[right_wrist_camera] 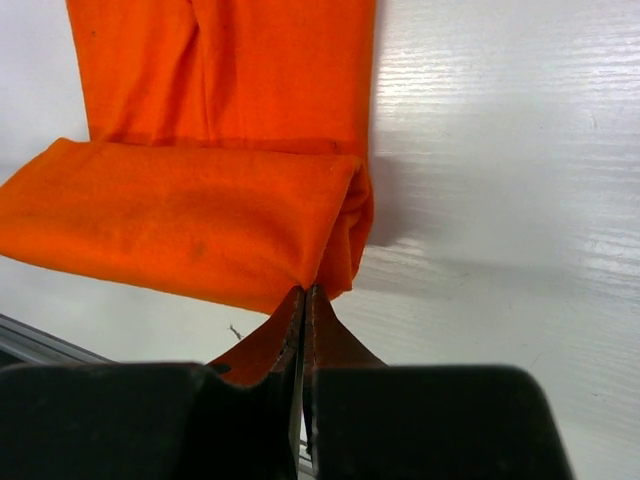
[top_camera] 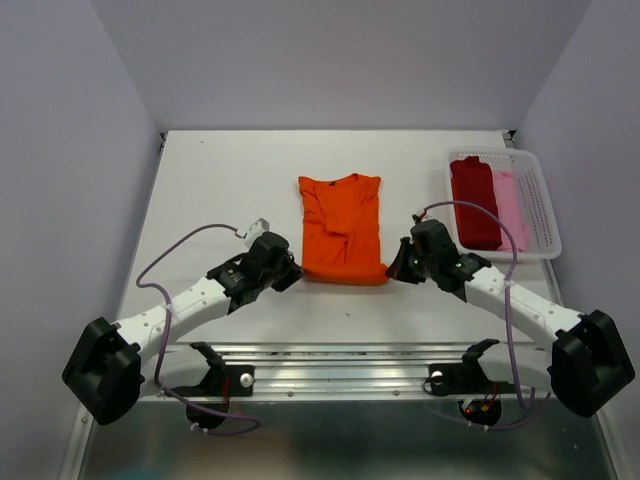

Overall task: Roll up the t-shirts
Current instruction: Roll the T-shirt to the center of the board.

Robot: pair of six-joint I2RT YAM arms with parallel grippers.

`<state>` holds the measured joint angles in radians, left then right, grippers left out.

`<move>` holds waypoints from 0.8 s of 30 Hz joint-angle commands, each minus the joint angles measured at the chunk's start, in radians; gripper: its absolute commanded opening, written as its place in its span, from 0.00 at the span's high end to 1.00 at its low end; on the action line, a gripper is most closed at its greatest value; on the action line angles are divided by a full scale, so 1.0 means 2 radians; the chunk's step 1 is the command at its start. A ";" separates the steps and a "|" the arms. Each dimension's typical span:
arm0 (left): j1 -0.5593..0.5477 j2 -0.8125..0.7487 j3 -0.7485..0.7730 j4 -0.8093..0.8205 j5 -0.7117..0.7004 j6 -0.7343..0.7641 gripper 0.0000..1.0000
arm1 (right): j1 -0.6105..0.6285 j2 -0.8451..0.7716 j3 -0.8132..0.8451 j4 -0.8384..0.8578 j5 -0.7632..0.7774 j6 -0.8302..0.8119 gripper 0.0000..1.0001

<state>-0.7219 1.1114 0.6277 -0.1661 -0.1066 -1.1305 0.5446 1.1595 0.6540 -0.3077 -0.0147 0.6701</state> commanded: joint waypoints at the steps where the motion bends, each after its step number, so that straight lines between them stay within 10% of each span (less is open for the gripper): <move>1: 0.003 -0.019 -0.022 -0.004 0.016 0.005 1.00 | 0.002 -0.021 -0.014 0.000 -0.023 0.002 0.98; 24: -0.029 -0.072 -0.084 -0.016 0.032 -0.038 1.00 | 0.011 -0.074 -0.056 -0.032 -0.034 0.010 0.99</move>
<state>-0.7734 0.9989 0.4507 -0.1707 -0.0154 -1.1950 0.5579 1.0359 0.5262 -0.3431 -0.1043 0.6888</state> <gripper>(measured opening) 0.025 0.019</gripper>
